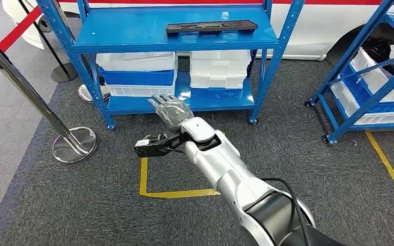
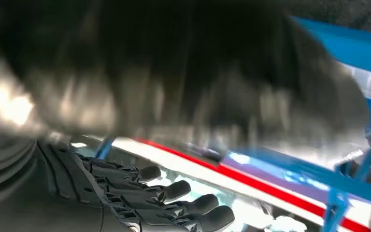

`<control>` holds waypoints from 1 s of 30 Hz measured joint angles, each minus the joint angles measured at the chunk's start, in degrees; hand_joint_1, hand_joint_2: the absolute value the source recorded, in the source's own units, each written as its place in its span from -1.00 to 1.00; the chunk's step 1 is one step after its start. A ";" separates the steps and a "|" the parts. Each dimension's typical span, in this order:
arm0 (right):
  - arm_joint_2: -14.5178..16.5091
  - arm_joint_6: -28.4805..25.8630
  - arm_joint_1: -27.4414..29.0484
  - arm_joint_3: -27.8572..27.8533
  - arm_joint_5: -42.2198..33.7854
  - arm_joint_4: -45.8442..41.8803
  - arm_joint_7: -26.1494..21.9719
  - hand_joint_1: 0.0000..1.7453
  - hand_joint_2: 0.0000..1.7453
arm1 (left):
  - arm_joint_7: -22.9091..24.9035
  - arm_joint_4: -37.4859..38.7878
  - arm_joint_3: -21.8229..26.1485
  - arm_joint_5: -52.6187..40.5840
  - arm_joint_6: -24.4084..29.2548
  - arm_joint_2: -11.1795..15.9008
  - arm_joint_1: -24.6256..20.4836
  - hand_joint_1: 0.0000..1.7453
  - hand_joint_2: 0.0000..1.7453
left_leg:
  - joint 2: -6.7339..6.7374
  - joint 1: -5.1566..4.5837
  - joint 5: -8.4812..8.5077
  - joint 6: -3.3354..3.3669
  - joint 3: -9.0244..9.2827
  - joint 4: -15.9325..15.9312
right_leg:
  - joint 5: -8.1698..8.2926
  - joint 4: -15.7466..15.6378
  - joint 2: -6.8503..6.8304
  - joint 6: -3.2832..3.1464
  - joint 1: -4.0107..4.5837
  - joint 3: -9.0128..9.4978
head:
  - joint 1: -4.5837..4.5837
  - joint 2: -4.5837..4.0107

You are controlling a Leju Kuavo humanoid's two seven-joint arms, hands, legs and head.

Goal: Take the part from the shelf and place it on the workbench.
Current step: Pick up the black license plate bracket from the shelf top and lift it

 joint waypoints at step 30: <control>-3.42 -1.40 0.31 5.40 -2.34 -0.80 0.26 -1.00 -1.00 | 2.08 0.03 1.05 -2.49 2.04 -0.69 0.62 -1.00 -1.00 | 0.04 -0.03 0.01 -0.01 -0.04 0.16 | 0.03 -0.02 0.07 0.02 -0.04 -0.01 | 0.00 0.00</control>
